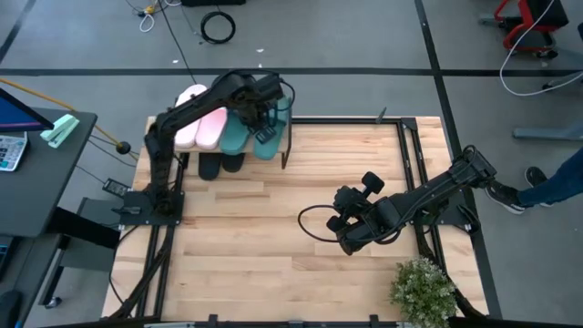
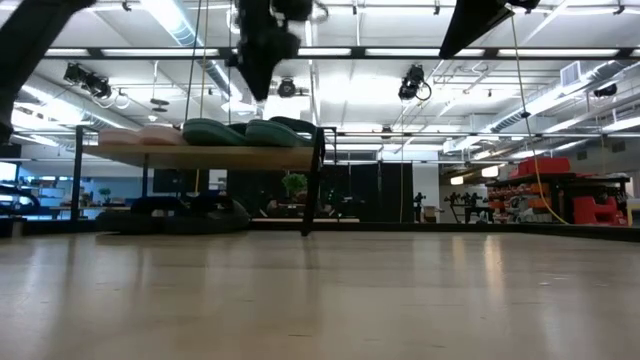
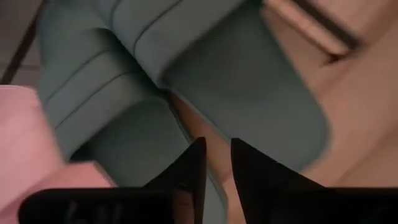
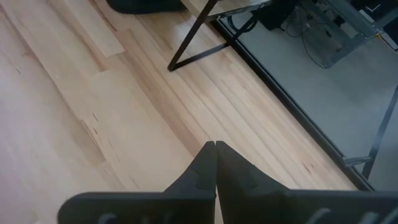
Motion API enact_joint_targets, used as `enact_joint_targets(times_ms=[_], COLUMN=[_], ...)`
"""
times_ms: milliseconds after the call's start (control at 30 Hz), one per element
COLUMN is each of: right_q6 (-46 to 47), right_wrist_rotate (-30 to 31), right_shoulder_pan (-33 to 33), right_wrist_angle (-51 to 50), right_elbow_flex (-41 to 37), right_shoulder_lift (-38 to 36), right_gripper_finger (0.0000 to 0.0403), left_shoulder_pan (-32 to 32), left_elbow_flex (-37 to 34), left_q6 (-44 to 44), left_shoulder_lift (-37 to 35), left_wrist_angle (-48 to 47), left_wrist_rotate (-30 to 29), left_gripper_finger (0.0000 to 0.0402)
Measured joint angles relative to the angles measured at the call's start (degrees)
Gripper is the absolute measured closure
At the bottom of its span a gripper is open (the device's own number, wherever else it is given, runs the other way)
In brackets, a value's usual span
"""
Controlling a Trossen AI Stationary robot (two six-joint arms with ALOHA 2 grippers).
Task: Pick and place slides into the shelf
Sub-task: Return to Home Position
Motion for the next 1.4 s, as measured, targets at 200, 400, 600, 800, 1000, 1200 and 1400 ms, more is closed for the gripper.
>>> enact_joint_targets(times_ms=[200,400,600,800,1000,1200,1400], right_q6=[-9.17,-19.28,-12.81,-15.44,-22.3,-30.61,-37.22], right_wrist_rotate=[0.52,-1.38,-5.55,-5.25,-6.1,-15.7,-23.73], right_shoulder_pan=[0.7,0.73,0.74,0.71,0.7,0.69,-0.65], right_wrist_angle=[-0.92,-1.04,-0.85,3.11,12.62,35.7,56.68], right_elbow_flex=[0.67,3.09,3.48,3.13,-4.61,-21.16,-37.23], right_shoulder_lift=[-0.04,-3.23,-8.63,-15.35,-23.07,-35.44,-45.68], right_gripper_finger=[0.0398,0.0398,0.0398,0.0398,0.0398,0.0398,0.0398], left_shoulder_pan=[-5.19,-11.05,-15.51,-18.32,-20.53,-21.04,-21.78], left_elbow_flex=[0.15,0.22,0.26,0.26,-4.45,-26.76,-52.87], left_q6=[0.0,-1.14,-2.63,-6.03,-6.54,-10.0,-6.73], left_shoulder_lift=[-9.32,-19.71,-30.42,-39.78,-46.94,-59.9,-70.73], left_wrist_angle=[0.04,0.09,0.11,0.13,0.56,15.39,36.27], left_wrist_rotate=[0.0,0.02,0.12,-0.07,-0.16,0.16,3.39], left_gripper_finger=[0.0334,0.0345,0.0354,0.0361,0.0369,0.0374,0.0367])
